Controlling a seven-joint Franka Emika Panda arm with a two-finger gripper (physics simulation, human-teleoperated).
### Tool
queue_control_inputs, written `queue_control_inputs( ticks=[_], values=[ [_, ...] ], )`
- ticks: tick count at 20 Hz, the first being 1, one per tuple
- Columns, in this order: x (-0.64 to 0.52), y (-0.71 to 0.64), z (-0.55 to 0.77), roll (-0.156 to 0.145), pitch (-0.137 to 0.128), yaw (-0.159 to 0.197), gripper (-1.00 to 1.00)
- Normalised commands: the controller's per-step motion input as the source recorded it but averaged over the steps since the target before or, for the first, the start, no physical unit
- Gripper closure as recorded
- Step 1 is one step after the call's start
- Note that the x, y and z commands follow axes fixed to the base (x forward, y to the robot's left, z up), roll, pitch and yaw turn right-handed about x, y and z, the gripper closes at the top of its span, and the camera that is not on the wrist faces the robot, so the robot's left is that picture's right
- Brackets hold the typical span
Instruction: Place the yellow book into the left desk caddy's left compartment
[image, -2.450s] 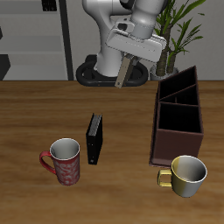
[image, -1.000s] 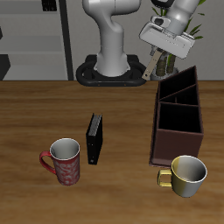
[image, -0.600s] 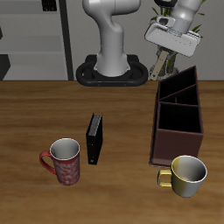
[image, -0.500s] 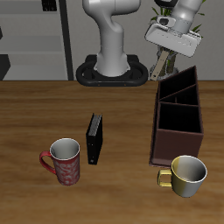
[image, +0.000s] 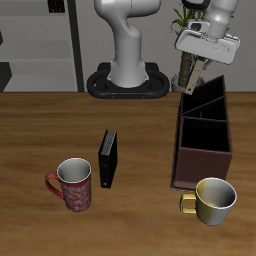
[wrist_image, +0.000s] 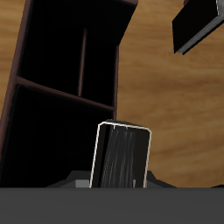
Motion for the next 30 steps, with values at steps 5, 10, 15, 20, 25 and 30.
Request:
queue_control_inputs(
  ticks=[5,10,15,20,25,30],
  values=[
    [0.19,0.4,-0.04,0.089,0.028,0.002,1.0],
    [0.21,0.22,-0.07,0.054,0.028,-0.023,1.0],
    [0.14,0.04,-0.08,0.032,0.024,-0.001,1.0],
    [0.16,-0.02,-0.28,-0.005,0.055,-0.009,1.0],
    [0.1,0.13,-0.34,0.031,0.062,0.022,1.0],
    [0.1,0.12,-0.4,0.045,0.08,0.041,1.0]
  ],
)
